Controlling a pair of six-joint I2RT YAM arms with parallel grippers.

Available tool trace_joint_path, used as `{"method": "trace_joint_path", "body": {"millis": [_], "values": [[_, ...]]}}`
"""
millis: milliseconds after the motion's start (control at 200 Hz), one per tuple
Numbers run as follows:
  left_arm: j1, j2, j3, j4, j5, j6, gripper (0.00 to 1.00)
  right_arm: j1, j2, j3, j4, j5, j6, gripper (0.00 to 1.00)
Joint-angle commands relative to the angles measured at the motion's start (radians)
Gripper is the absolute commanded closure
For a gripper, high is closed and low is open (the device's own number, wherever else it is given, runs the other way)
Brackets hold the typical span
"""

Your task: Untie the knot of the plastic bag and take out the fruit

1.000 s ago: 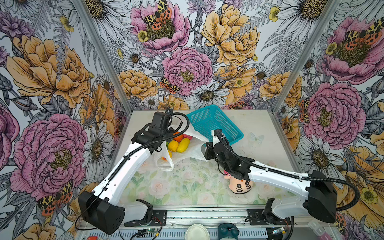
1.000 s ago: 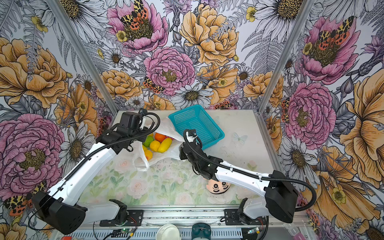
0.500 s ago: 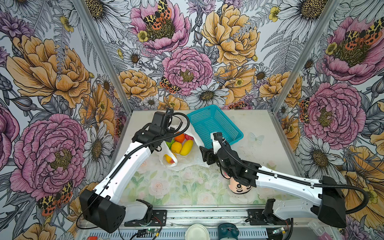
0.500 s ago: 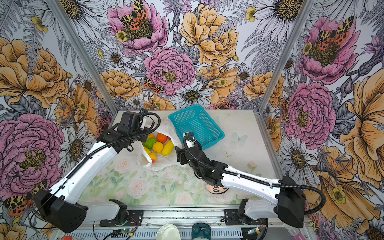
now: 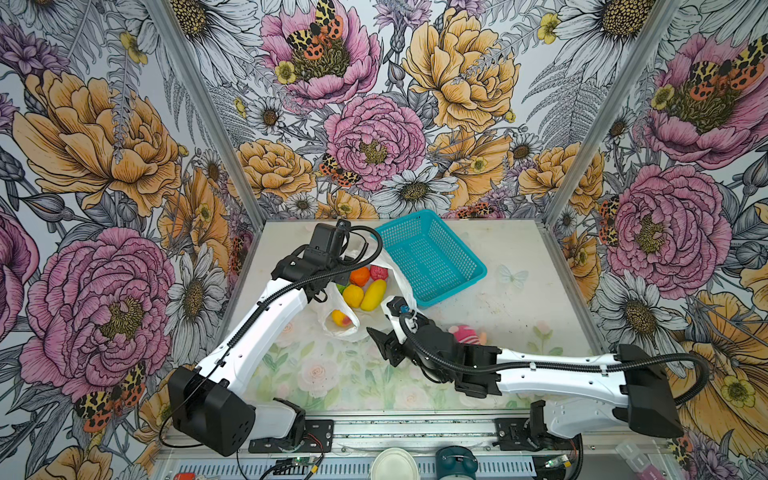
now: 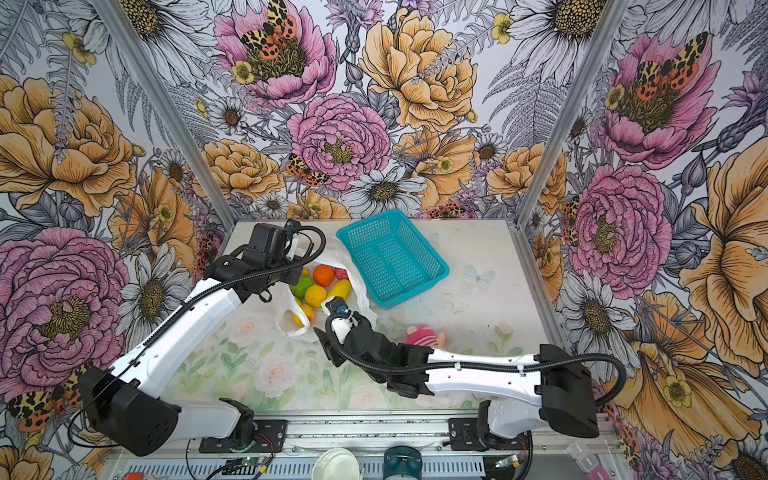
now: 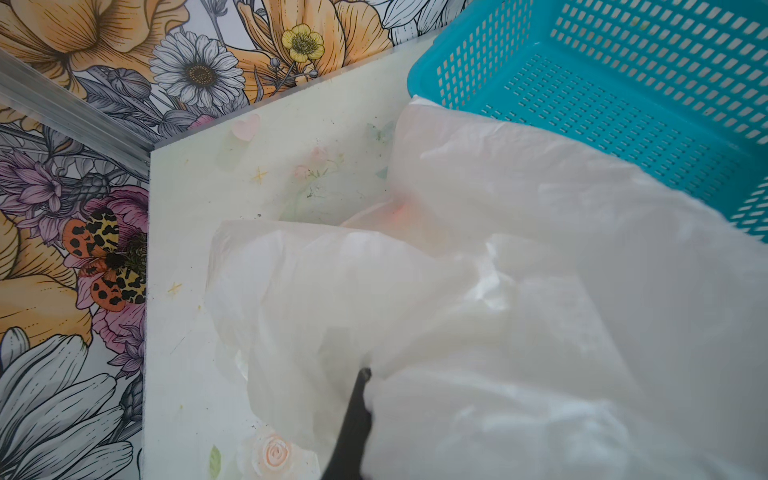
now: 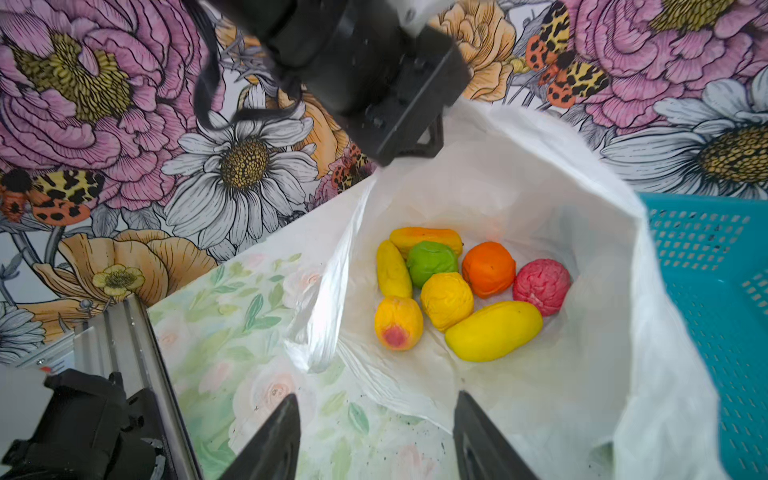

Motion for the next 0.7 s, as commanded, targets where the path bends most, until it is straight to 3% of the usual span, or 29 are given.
{"method": "trace_joint_path", "body": {"millis": [0, 140, 275, 510, 620, 696], "values": [[0.022, -0.01, 0.012, 0.002, 0.064, -0.023, 1.0, -0.02, 0.103, 0.038, 0.122, -0.072, 0.037, 0.43], [0.021, -0.014, 0.012, 0.002, 0.088, -0.018, 1.0, -0.066, 0.228, 0.068, 0.184, -0.133, 0.111, 0.5], [0.019, -0.005, 0.014, 0.002, 0.09, -0.02, 1.0, -0.089, 0.301, 0.095, 0.171, -0.101, 0.145, 0.53], [0.018, 0.001, 0.015, 0.001, 0.082, -0.02, 1.0, -0.159, 0.432, 0.166, 0.129, -0.166, 0.228, 0.48], [0.018, 0.002, 0.015, 0.002, 0.074, -0.021, 1.0, -0.161, 0.503, 0.246, 0.074, -0.176, 0.208, 0.34], [0.018, 0.008, 0.016, 0.003, 0.078, -0.02, 1.0, -0.162, 0.565, 0.313, 0.029, -0.201, 0.208, 0.3]]}}
